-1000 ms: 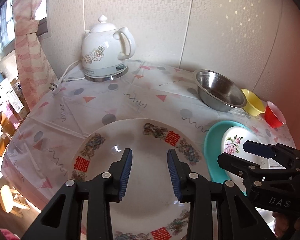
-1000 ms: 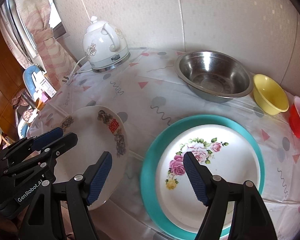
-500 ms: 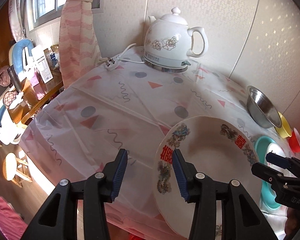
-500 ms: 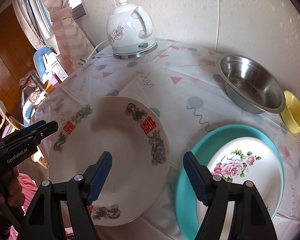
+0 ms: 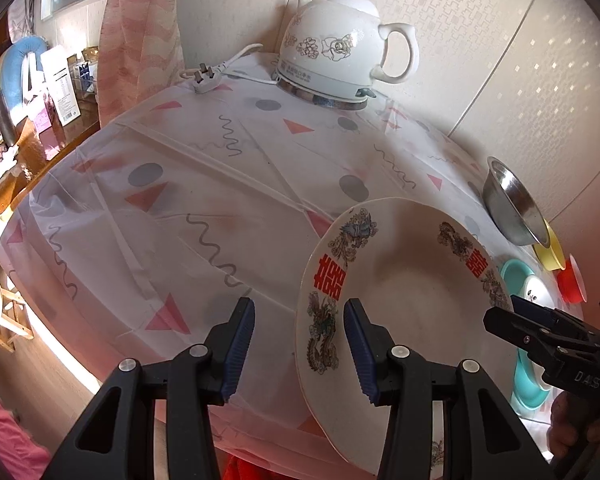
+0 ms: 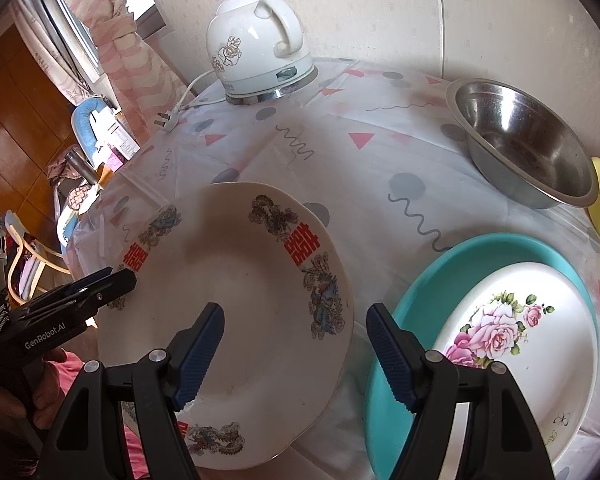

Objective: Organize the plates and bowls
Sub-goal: 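Lift the red-character plate and carry it over the stacked plates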

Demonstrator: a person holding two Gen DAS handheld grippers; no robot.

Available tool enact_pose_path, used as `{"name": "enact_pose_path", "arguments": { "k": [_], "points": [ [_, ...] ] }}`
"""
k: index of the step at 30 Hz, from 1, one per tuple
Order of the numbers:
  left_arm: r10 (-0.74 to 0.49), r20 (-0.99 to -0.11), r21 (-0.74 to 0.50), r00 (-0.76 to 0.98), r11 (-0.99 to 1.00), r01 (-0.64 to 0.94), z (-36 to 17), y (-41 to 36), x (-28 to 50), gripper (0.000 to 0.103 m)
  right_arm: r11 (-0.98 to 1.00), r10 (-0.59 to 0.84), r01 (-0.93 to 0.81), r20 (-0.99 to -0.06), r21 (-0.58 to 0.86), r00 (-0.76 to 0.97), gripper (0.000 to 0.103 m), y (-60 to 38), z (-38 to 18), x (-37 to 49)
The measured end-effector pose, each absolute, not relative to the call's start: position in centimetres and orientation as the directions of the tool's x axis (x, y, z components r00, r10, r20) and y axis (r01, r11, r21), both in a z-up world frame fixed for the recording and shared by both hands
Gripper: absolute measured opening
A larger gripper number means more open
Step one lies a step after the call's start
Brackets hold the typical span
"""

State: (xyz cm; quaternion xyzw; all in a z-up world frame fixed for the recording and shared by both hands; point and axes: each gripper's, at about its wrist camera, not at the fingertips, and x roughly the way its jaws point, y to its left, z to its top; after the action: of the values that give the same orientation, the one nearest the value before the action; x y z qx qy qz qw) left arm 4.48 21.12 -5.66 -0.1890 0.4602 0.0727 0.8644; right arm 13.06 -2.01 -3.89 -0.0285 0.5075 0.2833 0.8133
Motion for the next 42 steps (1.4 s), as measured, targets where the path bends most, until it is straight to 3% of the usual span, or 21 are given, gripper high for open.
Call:
{"name": "enact_pose_path", "arguments": {
  "k": [3, 8, 15, 26, 42],
  "points": [
    [-0.076, -0.821, -0.286, 0.566, 0.913, -0.293, -6.1, 21.1, 4.6, 0.045, 0.832, 0.436, -0.495, -0.845, 0.249, 0.309, 0.066, -1.6, -4.4, 13.2],
    [-0.106, -0.816, -0.291, 0.568, 0.925, -0.245, -6.5, 20.3, 5.2, 0.032, 0.838, 0.416, -0.492, -0.860, 0.236, 0.296, 0.054, -1.1, -5.6, 13.4],
    [-0.092, -0.822, -0.260, 0.561, 0.939, -0.226, -6.8, 19.5, 5.6, 0.033, 0.845, 0.392, -0.492, -0.867, 0.208, 0.307, 0.034, -1.9, -5.9, 13.7],
    [-0.097, -0.829, -0.242, 0.551, 0.950, -0.198, -6.6, 18.6, 5.0, 0.034, 0.838, 0.451, -0.458, -0.850, 0.298, 0.273, 0.034, -3.8, -5.5, 13.0],
    [-0.141, -0.807, -0.242, 0.573, 0.965, -0.104, -4.2, 14.1, 6.1, 0.034, 0.865, 0.480, -0.341, -0.804, 0.368, 0.352, 0.035, -9.6, -3.4, 12.2]
  ]
}}
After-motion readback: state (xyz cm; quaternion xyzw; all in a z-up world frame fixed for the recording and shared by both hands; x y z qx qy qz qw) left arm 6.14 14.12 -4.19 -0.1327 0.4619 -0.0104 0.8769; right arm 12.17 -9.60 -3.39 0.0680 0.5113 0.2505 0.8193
